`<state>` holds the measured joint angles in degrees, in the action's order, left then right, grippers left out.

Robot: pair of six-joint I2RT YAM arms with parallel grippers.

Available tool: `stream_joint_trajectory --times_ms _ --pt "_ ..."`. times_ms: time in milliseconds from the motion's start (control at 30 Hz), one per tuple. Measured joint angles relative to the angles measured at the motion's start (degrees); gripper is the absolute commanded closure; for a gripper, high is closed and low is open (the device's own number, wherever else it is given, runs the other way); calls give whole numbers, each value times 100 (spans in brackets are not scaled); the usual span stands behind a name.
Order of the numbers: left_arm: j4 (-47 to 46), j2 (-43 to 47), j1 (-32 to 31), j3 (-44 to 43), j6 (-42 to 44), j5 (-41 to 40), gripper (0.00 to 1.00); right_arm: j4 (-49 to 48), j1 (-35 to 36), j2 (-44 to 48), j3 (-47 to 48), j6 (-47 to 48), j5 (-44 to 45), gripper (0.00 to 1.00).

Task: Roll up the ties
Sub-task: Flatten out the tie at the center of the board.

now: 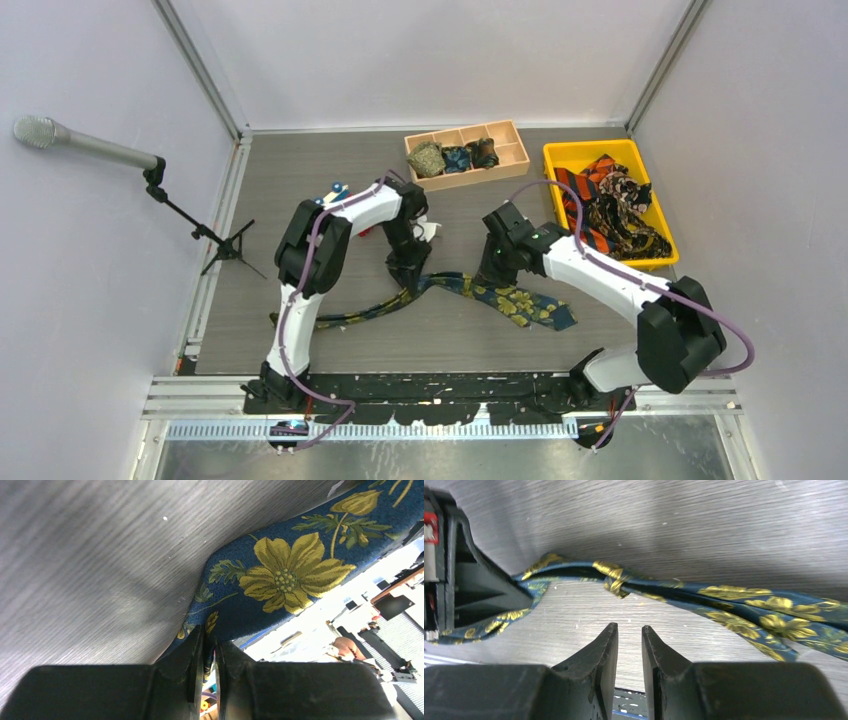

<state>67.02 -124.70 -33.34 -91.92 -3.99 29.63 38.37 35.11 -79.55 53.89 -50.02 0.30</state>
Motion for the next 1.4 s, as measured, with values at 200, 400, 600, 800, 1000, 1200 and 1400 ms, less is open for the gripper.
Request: stream_joint_trajectory --times_ms 200,400,600,800,1000,1200,1400 --pt "317 -472 256 -531 177 330 81 -518 146 -588 -11 44 -452 71" --pt "640 -857 424 -728 199 590 63 -767 155 -1241 -2 186 -393 74" --pt "750 -702 407 -741 166 275 53 -789 44 -1521 -2 343 -304 74" --pt "758 -544 411 -1062 146 -516 53 -789 -9 -1523 15 525 -361 74" --pt "695 -531 413 -1134 144 -1172 55 -544 -11 -1534 326 796 -435 73" --pt "675 -533 411 -1191 149 -1314 55 -575 -33 -1530 682 874 -905 73" --pt "763 -732 402 -1565 173 -1246 54 -785 -33 -1565 973 758 -1226 74"
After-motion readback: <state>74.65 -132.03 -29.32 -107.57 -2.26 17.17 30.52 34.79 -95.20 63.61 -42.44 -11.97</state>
